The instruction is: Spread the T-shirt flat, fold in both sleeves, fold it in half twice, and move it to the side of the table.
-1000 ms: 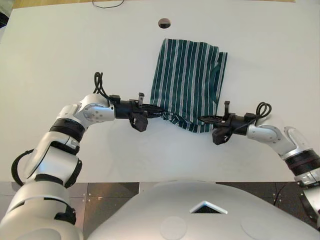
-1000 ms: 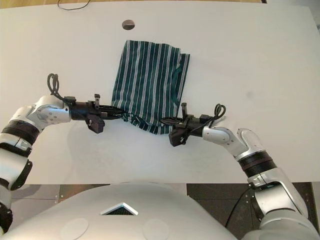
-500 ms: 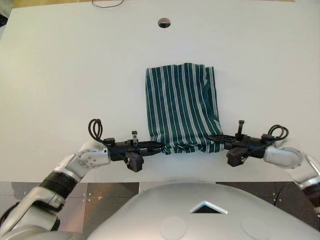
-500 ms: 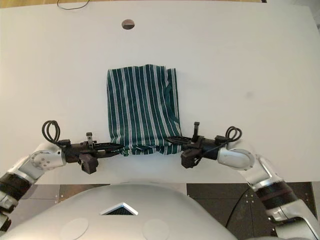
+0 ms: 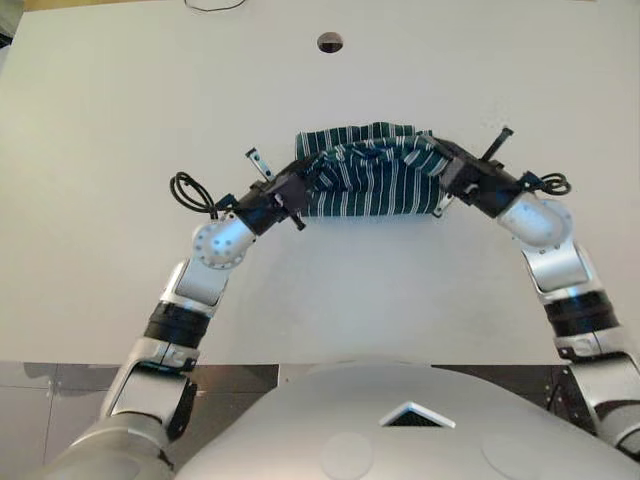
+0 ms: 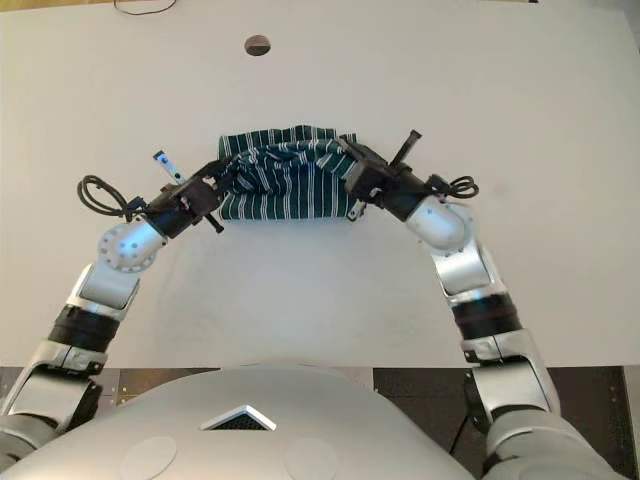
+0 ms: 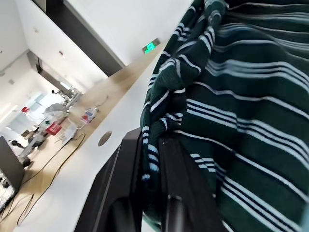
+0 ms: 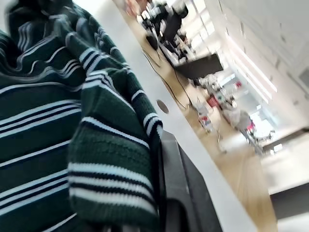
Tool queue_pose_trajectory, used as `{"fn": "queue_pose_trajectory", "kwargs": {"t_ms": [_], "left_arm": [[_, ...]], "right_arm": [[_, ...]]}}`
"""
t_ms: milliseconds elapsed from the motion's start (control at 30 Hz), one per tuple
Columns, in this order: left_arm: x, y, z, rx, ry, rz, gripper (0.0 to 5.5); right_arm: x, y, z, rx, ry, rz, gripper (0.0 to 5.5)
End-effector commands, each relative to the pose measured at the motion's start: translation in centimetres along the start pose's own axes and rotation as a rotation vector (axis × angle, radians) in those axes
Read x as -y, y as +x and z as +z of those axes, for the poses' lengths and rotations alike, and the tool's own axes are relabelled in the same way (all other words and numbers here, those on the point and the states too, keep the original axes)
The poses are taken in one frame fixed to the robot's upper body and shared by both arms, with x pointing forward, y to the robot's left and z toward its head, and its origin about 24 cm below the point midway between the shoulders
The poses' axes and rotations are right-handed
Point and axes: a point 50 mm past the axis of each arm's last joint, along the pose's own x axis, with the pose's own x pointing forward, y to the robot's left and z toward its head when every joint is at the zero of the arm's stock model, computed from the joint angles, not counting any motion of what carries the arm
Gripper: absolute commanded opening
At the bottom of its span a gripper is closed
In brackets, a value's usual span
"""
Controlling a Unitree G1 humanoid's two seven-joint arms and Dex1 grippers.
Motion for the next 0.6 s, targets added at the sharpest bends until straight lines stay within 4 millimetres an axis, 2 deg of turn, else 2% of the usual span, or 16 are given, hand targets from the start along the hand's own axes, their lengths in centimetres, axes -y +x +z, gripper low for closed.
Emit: {"fn": "queue_pose_trajectory", "kwargs": {"t_ms": [33, 67, 100, 133, 233, 433, 600], "left_arm": [[0.2, 0.9, -2.2, -0.114, 0.018, -0.007, 0.25], [0.3, 1.2, -2.4, -0.119, 0.02, -0.013, 0.25], [0.4, 1.5, -2.5, -0.12, 0.02, -0.021, 0.59], [0.5, 1.7, -2.6, -0.127, 0.016, -0.027, 0.75], [0.4, 1.5, -2.9, -0.14, -0.019, -0.01, 1.32], [-2.7, 2.2, -2.0, -0.117, -0.07, 0.113, 2.17], [-4.1, 3.7, -2.5, -0.149, -0.131, 0.173, 3.05]], "right_arm": [[1.1, 2.3, -1.3, -0.076, 0.049, -0.061, 0.1], [0.9, 2.6, -1.7, -0.093, 0.052, -0.059, 0.1], [0.6, 2.7, -2.0, -0.106, 0.044, -0.05, 0.1], [0.5, 2.8, -2.3, -0.117, 0.039, -0.053, 0.47], [0.5, 3.4, -2.8, -0.134, 0.012, -0.052, 1.09], [0.5, 3.9, -3.6, -0.161, 0.007, -0.065, 2.06], [1.1, 4.7, -3.5, -0.158, 0.041, -0.105, 3.06]]}}
